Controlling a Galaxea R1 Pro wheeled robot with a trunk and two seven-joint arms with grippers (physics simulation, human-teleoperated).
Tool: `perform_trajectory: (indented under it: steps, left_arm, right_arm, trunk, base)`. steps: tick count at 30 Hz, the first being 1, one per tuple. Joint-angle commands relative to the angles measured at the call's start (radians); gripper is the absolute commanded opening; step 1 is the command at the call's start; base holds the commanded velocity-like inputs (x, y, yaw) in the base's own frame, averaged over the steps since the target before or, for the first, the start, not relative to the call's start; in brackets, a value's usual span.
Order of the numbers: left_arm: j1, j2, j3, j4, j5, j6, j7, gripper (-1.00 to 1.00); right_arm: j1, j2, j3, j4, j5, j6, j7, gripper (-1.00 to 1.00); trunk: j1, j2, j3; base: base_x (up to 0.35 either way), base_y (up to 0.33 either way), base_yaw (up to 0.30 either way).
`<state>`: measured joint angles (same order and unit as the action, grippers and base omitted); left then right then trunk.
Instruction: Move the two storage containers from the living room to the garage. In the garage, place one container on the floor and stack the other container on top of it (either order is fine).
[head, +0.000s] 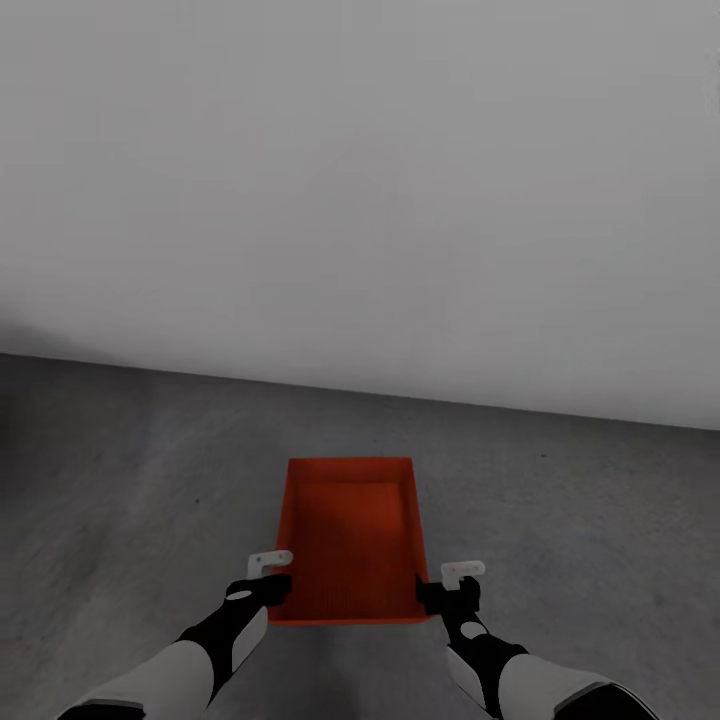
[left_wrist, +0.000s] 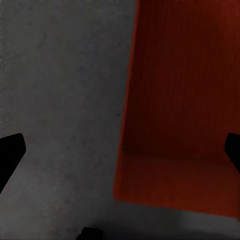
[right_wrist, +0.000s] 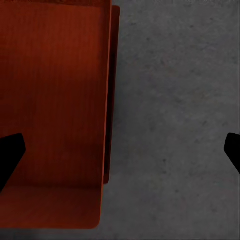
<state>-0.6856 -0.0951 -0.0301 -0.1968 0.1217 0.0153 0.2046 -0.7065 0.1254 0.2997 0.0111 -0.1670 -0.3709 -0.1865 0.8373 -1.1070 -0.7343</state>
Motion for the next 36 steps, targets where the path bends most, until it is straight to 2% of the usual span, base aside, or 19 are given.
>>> perform_trajectory:
  steps: [1,25,36]
  left_arm:
    - [0.000,0.000,-0.004,-0.001,0.010,0.002,0.003,1.00]
    - [0.000,0.001,-0.004,-0.003,0.010,0.002,0.003,1.00]
    - [0.000,0.001,-0.004,-0.003,0.010,0.001,0.003,1.00]
  right_arm:
    - [-0.001,0.000,0.009,0.001,-0.009,-0.003,-0.002,1.00]
    - [-0.001,0.000,0.009,0.001,-0.009,-0.003,-0.002,1.00]
    - [-0.001,0.000,0.009,0.001,-0.009,-0.003,-0.002,1.00]
  trunk:
    - [-0.004,0.007,0.003]
    - [-0.096,0.175,0.078]
    - [-0.096,0.175,0.078]
  base:
    - [0.000,0.000,0.000]
    - [0.000,0.000,0.000]
    - [0.000,0.000,0.000]
